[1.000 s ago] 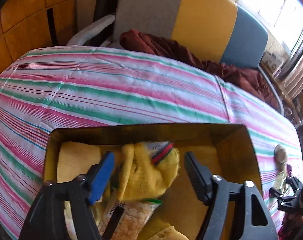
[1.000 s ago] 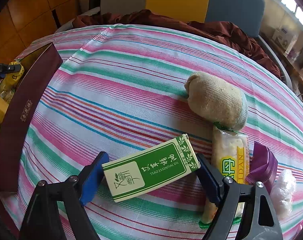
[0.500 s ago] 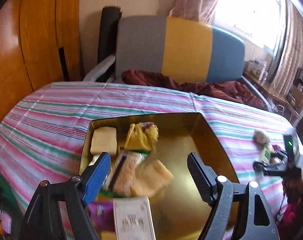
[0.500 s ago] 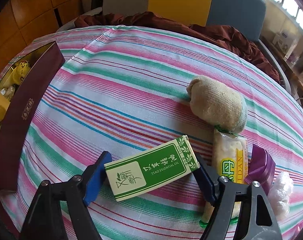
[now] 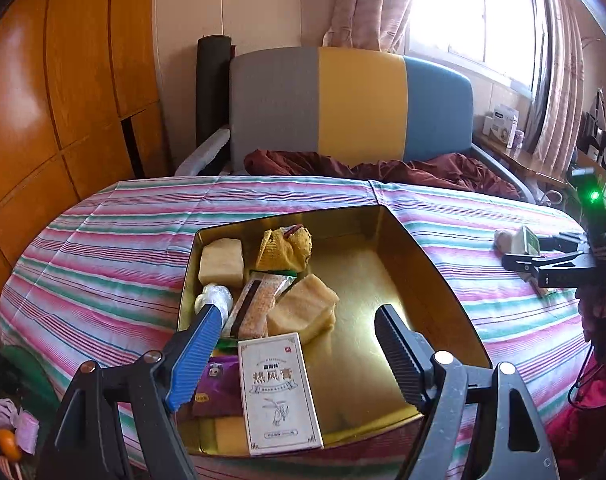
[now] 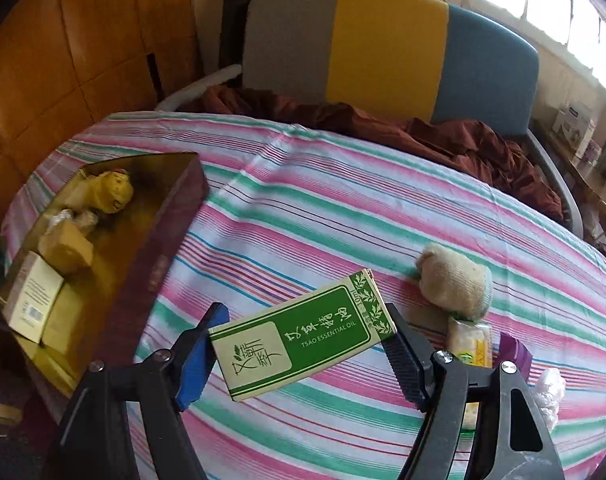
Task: Organize objects
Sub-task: 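Lower the knitted pouch into the gold tin and open the left gripper, then lower the green TSAO box into the tin and open the right gripper, then move both grippers back toward the items left on the tablecloth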
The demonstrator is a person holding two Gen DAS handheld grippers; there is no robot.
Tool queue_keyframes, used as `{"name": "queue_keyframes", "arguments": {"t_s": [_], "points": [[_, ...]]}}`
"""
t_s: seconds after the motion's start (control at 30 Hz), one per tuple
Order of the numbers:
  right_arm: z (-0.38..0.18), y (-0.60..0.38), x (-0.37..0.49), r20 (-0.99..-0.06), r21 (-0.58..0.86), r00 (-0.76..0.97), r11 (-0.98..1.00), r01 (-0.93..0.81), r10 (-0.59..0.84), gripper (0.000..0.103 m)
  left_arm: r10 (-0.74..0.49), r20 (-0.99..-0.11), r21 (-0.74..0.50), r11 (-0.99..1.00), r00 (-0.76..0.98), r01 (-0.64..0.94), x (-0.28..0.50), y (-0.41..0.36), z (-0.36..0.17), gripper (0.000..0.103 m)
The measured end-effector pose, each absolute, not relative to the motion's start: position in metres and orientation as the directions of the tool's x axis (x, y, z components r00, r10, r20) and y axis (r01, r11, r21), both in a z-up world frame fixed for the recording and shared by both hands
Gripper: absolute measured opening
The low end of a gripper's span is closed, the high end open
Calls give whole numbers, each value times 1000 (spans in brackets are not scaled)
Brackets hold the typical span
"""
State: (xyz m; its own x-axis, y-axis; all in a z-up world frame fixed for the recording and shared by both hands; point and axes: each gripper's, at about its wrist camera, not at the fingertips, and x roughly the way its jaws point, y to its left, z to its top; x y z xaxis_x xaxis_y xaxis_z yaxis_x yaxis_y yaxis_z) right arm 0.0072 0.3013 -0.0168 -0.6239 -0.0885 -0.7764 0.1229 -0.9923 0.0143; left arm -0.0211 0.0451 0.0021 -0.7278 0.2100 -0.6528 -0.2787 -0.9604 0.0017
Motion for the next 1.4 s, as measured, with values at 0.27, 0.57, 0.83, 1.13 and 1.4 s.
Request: {"name": "queue_keyframes", "arguments": {"t_s": [0.27,0.57,0.83,1.13,1.4], "points": [[0,193,9,-745,25,-618,-936,350,-251,77,197,-657,4,-965,-728,-264,-14,33,-1,80],[-38,111,-5,-816,0,-506,-875,485,-281,78,180,-665,-25,-975,-725,-219,-13,13,-7,80],[-67,83,-10,-835,72,-433,-847,527,-340,93,179,-668,-36,-977,-722,-210,-11,8,-10,80],[-52,116,1,-802,112,-483,-882,458,-352,98,202,-682,-67,-974,-703,-215,-14,11,-17,80],[-23,209,20,-748,145,-605,-957,250,-271,101,233,-706,-130,-971,-669,-202,-14,6,-24,78]]}}
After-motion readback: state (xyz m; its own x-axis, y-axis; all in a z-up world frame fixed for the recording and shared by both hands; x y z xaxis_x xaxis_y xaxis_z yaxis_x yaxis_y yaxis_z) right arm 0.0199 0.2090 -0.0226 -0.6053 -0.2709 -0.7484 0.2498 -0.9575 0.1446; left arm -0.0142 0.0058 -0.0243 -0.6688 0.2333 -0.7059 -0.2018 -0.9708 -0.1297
